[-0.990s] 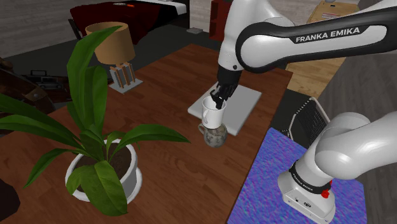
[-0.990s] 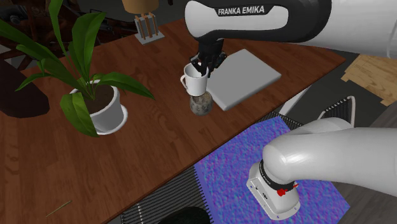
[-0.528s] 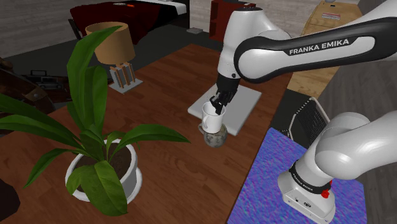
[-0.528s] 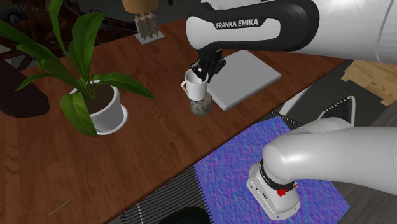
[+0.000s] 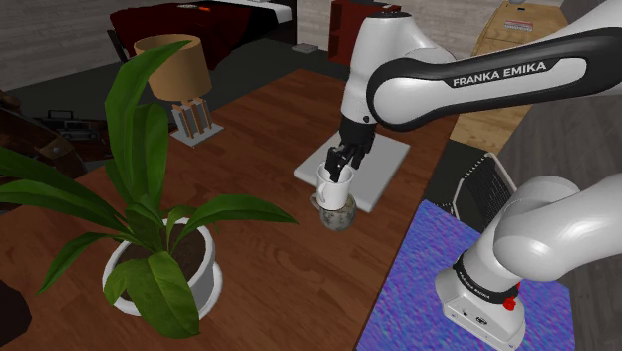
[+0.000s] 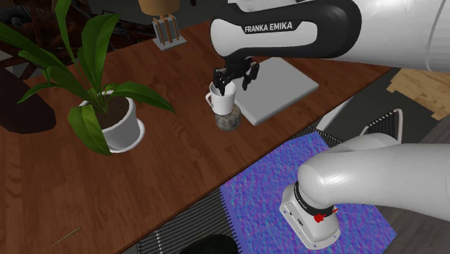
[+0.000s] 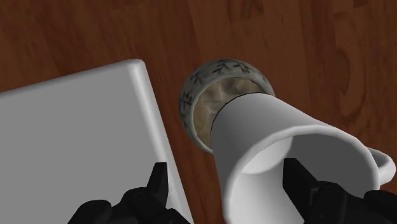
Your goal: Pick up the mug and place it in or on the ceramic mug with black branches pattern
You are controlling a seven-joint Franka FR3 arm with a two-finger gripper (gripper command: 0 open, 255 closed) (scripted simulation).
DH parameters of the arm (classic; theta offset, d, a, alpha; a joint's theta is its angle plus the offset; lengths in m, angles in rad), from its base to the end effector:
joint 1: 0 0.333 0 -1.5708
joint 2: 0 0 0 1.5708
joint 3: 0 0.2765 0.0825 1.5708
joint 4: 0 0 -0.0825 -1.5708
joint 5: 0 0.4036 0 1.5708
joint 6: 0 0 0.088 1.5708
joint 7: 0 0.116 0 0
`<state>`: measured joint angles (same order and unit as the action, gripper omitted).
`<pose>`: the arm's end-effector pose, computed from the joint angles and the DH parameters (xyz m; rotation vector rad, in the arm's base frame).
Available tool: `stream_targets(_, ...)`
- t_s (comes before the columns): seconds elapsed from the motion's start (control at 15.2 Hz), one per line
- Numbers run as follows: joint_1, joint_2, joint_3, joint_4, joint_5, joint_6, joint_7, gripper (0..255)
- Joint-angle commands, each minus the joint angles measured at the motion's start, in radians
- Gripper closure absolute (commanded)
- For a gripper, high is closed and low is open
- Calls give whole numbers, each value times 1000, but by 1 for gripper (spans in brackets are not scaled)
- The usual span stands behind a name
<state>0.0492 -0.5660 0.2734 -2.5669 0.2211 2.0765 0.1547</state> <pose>0.3980 0.1389 0.3999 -3.0759 -0.0463 -0.0812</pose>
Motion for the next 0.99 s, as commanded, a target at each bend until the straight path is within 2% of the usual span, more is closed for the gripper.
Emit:
stream_targets(0.0, 0, 0, 0, 0, 0, 0, 0, 0)
stream_targets(0.13, 0, 0, 0, 0, 0, 0, 0, 0)
stream_targets(0.4, -6, -41, -23, 97, -16, -139, 2, 0)
stream_targets(0.92, -6, -41, -23, 97, -16, -139, 2, 0)
